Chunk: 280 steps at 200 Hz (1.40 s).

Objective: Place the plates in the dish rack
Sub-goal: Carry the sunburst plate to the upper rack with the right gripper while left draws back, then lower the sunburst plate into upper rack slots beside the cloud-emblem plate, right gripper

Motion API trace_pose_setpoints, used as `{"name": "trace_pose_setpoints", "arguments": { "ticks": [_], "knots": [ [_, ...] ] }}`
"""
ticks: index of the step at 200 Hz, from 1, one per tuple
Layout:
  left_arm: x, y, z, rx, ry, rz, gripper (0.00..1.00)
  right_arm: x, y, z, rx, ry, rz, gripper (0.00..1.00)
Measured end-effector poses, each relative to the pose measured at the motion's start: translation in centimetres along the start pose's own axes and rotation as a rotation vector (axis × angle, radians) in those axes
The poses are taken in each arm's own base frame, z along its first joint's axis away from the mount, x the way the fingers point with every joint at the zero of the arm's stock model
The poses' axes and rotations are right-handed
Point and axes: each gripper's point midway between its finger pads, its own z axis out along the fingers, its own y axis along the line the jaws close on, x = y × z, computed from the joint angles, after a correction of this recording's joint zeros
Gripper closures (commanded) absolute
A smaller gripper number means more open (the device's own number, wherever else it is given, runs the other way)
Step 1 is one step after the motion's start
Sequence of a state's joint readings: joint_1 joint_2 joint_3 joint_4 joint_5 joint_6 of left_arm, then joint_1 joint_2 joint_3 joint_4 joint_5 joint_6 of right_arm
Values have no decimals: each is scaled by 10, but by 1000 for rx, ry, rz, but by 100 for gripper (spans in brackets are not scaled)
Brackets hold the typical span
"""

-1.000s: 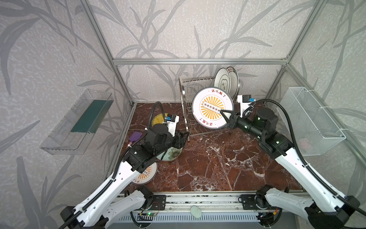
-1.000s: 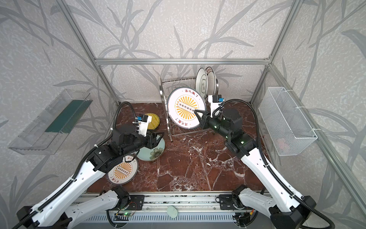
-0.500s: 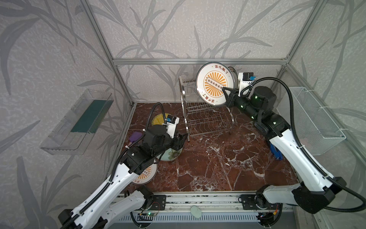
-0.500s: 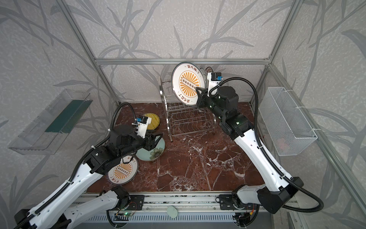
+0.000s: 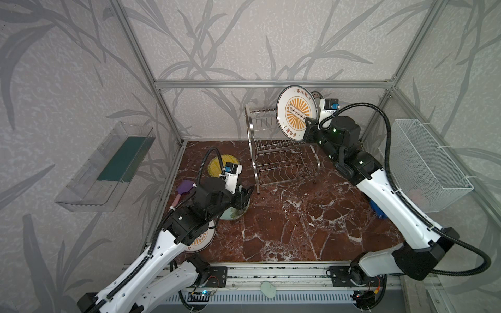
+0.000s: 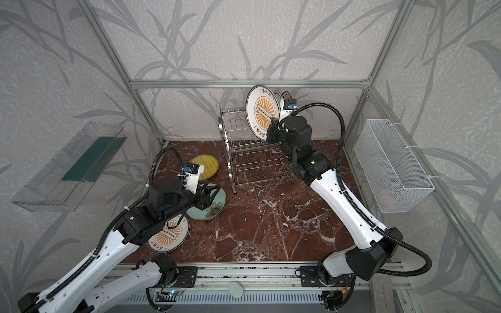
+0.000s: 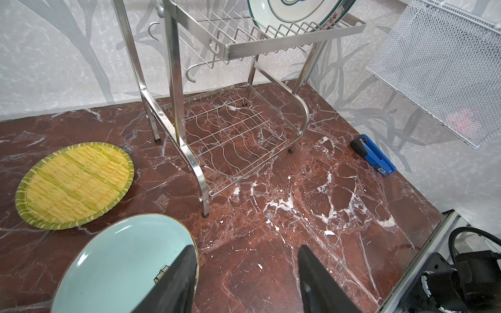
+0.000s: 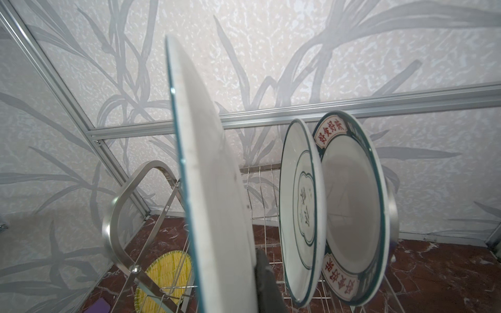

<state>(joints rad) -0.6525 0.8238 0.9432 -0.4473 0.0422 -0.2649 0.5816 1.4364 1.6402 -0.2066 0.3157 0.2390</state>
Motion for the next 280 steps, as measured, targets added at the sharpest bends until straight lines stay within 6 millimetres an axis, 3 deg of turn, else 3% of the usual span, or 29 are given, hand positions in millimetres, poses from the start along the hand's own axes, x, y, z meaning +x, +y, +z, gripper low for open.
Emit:
{"name": "trace_pose_setpoints", "arguments": {
  "ticks": [75, 137, 215, 280],
  "knots": [
    [16, 4, 6, -7, 27, -5, 42, 5, -3, 14, 129, -19, -81, 100],
    [17, 5, 5, -7, 25, -7, 42, 14, -2, 24, 206, -16, -126, 100],
    [16, 5, 2, -5, 12, -7, 42, 9, 9, 32, 280, -50, -187, 100],
    [15, 6, 0, -12, 4, -7, 42, 26, 7, 46, 325, -23, -248, 100]
  ]
}}
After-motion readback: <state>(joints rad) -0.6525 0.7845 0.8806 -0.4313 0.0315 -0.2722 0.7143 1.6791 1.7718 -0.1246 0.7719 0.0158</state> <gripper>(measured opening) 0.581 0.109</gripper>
